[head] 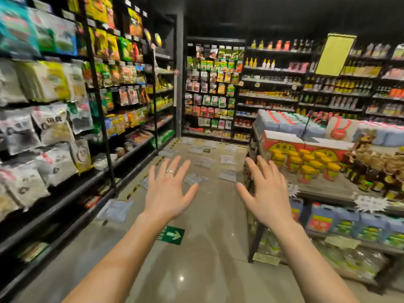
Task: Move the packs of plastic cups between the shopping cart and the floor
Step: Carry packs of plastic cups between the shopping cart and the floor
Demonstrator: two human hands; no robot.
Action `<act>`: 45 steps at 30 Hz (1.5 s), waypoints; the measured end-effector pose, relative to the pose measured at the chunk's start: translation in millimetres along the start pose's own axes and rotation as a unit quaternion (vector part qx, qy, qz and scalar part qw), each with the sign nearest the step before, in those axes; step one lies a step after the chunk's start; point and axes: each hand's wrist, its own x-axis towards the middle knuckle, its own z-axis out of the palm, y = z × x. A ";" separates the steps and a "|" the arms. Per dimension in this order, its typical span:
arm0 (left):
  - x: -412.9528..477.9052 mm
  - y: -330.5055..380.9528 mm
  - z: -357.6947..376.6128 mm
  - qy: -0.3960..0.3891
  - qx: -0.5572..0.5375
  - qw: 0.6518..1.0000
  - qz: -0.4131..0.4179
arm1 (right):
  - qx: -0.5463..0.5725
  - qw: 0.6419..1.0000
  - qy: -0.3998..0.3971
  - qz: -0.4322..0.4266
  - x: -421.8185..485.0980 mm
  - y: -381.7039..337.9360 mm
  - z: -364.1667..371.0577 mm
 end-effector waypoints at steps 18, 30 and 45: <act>117.8 -69.9 97.7 0.014 0.065 0.973 -0.222 | 0.171 0.958 -0.147 -0.178 217.0 3.9 193.3; 194.3 -190.3 175.7 0.022 0.072 0.949 -0.305 | 0.236 0.921 -0.176 -0.255 327.8 -89.4 332.7; 412.0 -405.5 270.6 -0.001 0.067 0.945 -0.322 | 0.216 0.925 -0.204 -0.237 535.7 -219.2 531.1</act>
